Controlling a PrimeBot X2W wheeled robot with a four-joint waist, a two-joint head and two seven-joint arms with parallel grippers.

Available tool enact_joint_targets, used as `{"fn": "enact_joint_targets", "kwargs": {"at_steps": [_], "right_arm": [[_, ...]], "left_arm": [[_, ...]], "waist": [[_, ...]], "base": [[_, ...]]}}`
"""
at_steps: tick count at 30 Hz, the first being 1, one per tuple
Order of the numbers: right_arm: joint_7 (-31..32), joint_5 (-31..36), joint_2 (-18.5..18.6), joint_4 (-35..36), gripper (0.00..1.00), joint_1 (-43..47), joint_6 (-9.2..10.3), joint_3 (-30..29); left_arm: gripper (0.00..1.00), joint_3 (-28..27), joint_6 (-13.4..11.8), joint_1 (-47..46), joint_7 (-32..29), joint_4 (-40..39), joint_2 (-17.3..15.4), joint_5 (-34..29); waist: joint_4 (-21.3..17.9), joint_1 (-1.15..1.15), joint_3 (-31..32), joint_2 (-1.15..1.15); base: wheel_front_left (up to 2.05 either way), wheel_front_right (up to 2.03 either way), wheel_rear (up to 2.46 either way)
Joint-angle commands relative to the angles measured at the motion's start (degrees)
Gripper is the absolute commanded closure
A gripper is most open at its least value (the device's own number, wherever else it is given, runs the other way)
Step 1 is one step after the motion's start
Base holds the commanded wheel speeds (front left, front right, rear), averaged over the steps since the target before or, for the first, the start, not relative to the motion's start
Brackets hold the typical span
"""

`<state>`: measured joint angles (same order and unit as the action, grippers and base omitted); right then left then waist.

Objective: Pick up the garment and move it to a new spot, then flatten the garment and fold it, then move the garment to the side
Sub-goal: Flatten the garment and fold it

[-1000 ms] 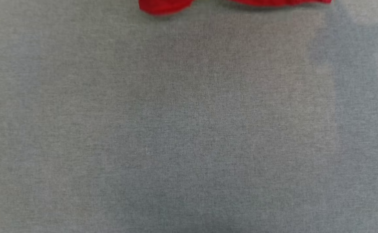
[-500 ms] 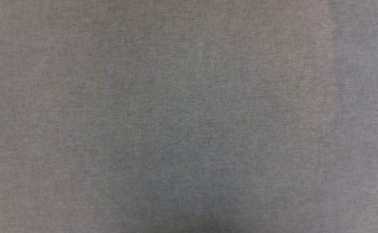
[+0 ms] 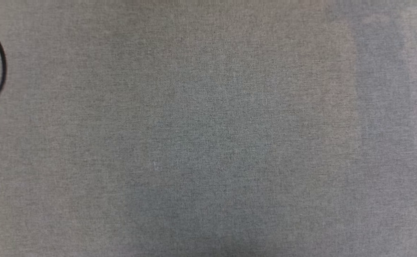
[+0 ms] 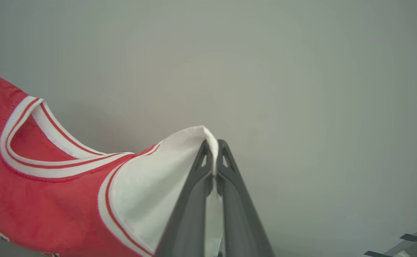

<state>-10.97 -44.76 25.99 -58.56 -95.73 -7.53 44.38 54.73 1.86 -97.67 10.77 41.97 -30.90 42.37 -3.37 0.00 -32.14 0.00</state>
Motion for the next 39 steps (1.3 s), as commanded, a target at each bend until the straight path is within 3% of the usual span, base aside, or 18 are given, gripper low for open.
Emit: {"fn": "enact_joint_targets", "kwargs": {"at_steps": [1,11,28,39], "right_arm": [[-0.8,-1.1,0.0,0.6,1.00,2.4,0.04,0.6],[-2.6,-6.9,1.4,6.2,1.00,17.6,0.04,7.3],[-4.0,-13.0,6.7,16.9,1.00,44.6,0.04,14.3],[-4.0,-11.6,12.7,24.1,1.00,63.0,0.04,8.5]], "left_arm": [[1.00,0.1,-0.1,2.7,1.0,0.1,0.7,0.8],[1.00,-0.8,-0.3,19.5,4.0,1.0,1.9,4.2],[1.00,-15.9,-3.2,59.9,4.2,-12.6,0.8,2.0],[1.00,-24.5,-5.1,82.6,4.2,-18.4,-0.1,-0.5]], "waist": [[0.4,0.00,2.2,0.00],[0.5,0.00,9.0,0.00],[0.8,0.00,20.9,0.00],[0.4,0.00,25.9,0.00]], "base": [[0.00,0.00,0.00],[0.00,0.00,0.00],[0.00,0.00,0.00],[0.00,0.00,0.00]]}}
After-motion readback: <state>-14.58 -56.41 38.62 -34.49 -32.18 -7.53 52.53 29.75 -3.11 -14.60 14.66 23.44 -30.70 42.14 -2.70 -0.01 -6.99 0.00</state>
